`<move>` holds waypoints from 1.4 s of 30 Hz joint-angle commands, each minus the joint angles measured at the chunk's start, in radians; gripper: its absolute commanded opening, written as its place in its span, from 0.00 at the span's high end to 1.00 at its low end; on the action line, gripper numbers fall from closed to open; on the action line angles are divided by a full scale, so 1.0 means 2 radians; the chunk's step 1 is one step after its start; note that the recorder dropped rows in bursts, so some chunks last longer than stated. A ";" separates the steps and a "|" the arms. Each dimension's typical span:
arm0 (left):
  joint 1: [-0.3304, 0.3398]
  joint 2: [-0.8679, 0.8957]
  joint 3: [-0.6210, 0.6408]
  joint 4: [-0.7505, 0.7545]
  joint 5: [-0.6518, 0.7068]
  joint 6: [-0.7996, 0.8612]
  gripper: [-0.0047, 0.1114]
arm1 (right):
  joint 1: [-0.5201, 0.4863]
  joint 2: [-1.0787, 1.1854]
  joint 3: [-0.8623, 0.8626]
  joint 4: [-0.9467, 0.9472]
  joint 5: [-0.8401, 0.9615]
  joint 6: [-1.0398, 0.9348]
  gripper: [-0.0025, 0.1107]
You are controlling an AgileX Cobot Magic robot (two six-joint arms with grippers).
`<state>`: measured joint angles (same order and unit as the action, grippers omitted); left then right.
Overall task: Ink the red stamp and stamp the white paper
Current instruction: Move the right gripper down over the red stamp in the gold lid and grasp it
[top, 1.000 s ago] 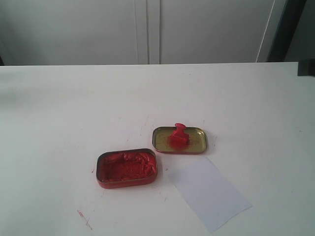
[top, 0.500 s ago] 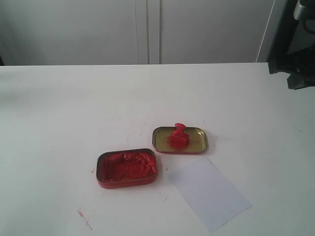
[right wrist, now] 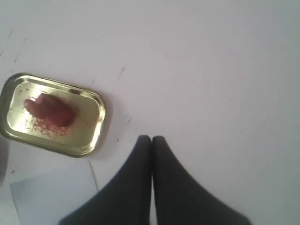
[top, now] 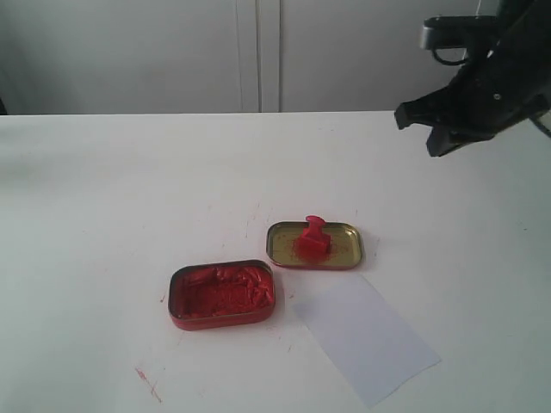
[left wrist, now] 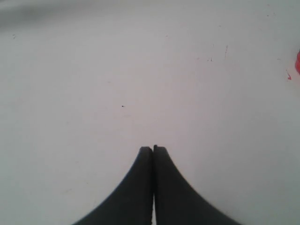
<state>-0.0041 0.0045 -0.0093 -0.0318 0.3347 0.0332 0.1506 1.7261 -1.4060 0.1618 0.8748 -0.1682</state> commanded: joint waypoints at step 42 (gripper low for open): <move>0.001 -0.002 0.005 -0.002 0.004 -0.004 0.96 | 0.140 0.203 -0.140 -0.013 0.044 -0.332 0.54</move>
<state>-0.0041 0.0045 -0.0093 -0.0318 0.3347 0.0332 0.4299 2.1139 -1.6817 0.1439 0.9688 -0.8217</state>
